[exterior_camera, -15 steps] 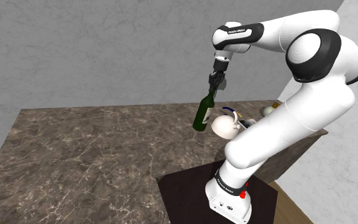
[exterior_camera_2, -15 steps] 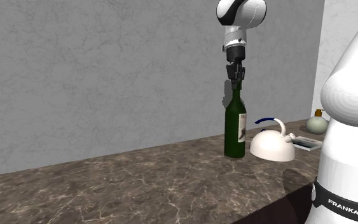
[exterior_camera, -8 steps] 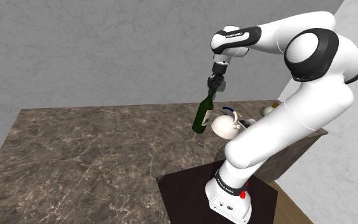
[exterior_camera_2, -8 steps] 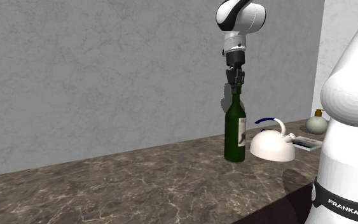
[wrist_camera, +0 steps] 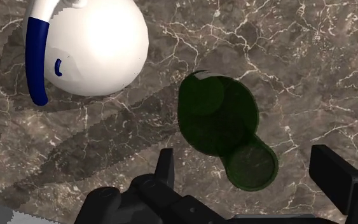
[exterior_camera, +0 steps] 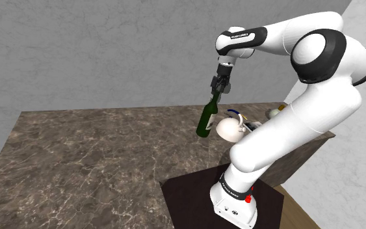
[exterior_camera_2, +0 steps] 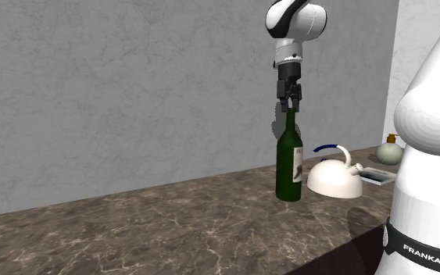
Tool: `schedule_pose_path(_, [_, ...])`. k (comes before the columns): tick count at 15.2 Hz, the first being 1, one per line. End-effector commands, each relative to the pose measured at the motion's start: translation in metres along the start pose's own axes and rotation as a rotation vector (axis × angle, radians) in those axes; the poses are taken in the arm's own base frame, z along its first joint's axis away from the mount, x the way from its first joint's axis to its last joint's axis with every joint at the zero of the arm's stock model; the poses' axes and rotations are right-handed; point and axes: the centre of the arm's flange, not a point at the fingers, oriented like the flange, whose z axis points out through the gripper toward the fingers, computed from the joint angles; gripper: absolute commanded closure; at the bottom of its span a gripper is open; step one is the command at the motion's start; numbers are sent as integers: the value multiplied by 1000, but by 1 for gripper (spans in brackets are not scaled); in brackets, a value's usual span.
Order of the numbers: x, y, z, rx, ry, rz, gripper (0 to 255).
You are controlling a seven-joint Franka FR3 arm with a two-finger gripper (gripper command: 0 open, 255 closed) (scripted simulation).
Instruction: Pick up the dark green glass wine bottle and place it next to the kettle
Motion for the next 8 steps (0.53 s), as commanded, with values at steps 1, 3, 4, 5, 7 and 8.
schedule_pose_path(1, [0,0,0,0,0,0,0])
schedule_pose_path(3, [0,0,-26,0,0,0,0])
schedule_pose_path(4, [0,0,-40,0,0,0,0])
schedule_pose_path(5, [0,0,-50,0,0,0,0])
schedule_pose_path(7, [0,0,-50,0,0,0,0])
schedule_pose_path(8, [0,0,-50,0,0,0,0])
